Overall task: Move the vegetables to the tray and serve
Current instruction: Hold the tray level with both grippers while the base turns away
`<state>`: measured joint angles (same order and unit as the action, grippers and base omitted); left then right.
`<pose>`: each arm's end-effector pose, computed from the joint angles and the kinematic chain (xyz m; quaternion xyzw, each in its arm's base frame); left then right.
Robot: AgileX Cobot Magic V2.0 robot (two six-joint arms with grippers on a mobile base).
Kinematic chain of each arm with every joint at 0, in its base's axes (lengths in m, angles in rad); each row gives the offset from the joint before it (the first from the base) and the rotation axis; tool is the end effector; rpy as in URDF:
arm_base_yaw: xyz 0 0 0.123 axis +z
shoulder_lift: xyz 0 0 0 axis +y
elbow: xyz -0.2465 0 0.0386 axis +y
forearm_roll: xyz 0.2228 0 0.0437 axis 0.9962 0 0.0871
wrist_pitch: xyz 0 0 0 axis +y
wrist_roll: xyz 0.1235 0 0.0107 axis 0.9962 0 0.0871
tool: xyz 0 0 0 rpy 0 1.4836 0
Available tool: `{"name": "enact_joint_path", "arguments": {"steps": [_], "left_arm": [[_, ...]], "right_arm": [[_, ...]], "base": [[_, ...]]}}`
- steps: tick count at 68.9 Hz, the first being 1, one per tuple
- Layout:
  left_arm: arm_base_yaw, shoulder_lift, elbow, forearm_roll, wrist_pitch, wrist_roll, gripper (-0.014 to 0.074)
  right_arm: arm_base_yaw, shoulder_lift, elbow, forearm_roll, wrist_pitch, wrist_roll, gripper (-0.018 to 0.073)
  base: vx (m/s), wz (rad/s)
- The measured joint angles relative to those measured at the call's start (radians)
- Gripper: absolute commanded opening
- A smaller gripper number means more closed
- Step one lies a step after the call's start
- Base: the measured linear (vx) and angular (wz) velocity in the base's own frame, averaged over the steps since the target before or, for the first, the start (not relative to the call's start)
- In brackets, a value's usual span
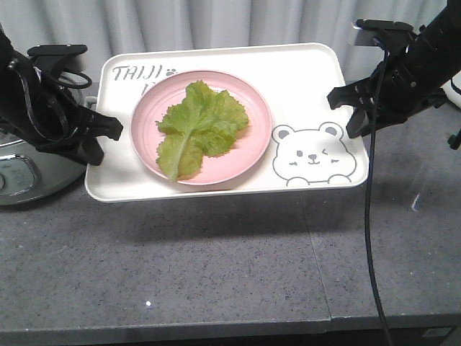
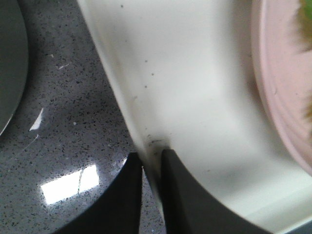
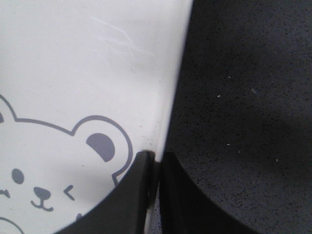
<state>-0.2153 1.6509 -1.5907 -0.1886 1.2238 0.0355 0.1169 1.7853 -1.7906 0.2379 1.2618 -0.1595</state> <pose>0.3161 -0.0915 0.2825 0.1075 0.9724 -0.1092 0.1760 0.3551 0.0697 0.2897 -0.1213 0.9655 0.1137 0.2005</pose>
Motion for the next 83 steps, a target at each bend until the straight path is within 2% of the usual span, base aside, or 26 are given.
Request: {"name": "enact_joint_path", "arguments": {"steps": [83], "left_arm": [[0.000,0.000,0.000,0.000,0.002,0.000,-0.0006]], "right_arm": [[0.000,0.000,0.000,0.000,0.000,0.000,-0.0005]], "base": [[-0.01,-0.09]]}}
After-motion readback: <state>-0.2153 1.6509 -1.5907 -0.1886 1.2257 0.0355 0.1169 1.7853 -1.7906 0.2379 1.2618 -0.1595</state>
